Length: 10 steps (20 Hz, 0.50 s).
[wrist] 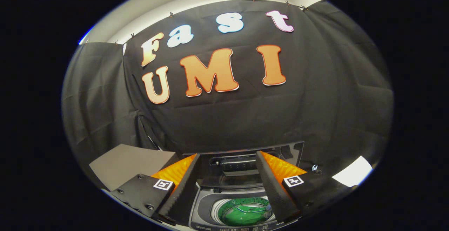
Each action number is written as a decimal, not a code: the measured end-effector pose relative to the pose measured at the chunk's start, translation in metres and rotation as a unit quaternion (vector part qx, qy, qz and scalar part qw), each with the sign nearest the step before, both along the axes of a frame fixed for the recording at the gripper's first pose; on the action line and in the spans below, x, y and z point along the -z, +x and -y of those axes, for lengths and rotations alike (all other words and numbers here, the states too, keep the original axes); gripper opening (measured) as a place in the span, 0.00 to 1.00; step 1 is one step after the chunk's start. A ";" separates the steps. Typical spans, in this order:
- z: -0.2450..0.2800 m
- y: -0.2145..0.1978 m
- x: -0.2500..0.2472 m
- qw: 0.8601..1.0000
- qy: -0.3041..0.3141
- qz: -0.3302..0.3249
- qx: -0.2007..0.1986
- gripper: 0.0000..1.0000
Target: Put the clothes into the washing machine and then close the washing machine lid.
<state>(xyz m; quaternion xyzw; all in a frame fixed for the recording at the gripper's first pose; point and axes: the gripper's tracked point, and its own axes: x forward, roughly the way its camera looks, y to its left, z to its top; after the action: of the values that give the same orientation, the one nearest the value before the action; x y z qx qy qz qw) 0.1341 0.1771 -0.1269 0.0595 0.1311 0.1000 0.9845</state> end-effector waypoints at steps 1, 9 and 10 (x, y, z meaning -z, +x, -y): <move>-0.003 -0.002 -0.011 1.000 0.004 0.008 -0.001 0.99; -0.003 -0.016 -0.083 0.998 -0.012 0.065 -0.017 0.98; -0.003 -0.018 -0.090 0.997 -0.010 0.071 -0.018 0.98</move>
<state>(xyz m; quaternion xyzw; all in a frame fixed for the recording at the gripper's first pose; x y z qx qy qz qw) 0.1164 0.1806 -0.0372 0.0400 0.0627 0.1199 0.9900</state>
